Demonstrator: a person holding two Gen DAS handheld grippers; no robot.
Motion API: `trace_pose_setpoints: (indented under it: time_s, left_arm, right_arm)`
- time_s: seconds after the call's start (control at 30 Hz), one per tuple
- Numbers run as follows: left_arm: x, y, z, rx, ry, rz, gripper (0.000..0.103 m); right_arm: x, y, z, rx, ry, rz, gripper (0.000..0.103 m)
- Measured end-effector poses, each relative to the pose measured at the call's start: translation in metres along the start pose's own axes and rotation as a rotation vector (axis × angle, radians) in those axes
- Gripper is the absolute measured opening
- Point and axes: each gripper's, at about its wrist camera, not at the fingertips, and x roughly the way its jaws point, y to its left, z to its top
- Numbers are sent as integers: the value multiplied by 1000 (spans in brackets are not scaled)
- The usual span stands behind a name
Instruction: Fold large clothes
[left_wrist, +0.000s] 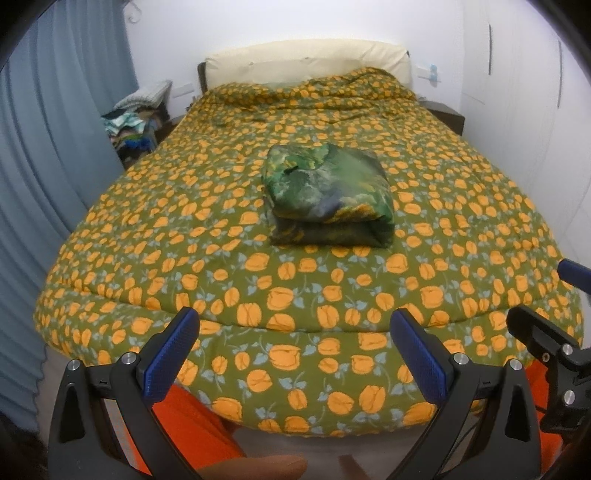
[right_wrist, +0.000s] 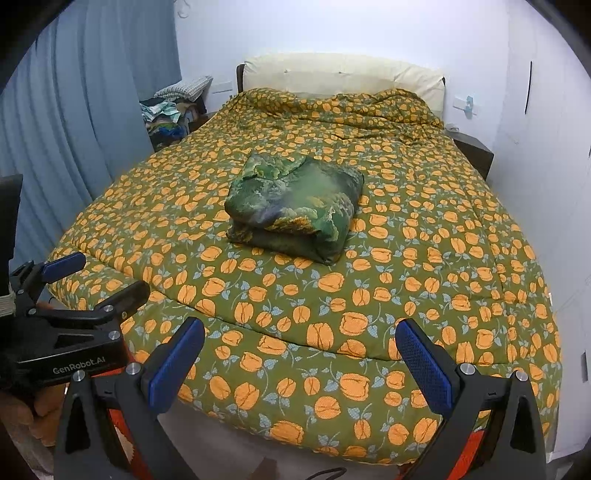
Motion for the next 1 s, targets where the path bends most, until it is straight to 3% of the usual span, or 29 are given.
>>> trace_pose_setpoints:
  time_s: [1.0]
  left_arm:
    - [7, -2, -6, -3, 2, 24, 102]
  right_arm:
    - [10, -7, -2, 6, 15, -16, 102]
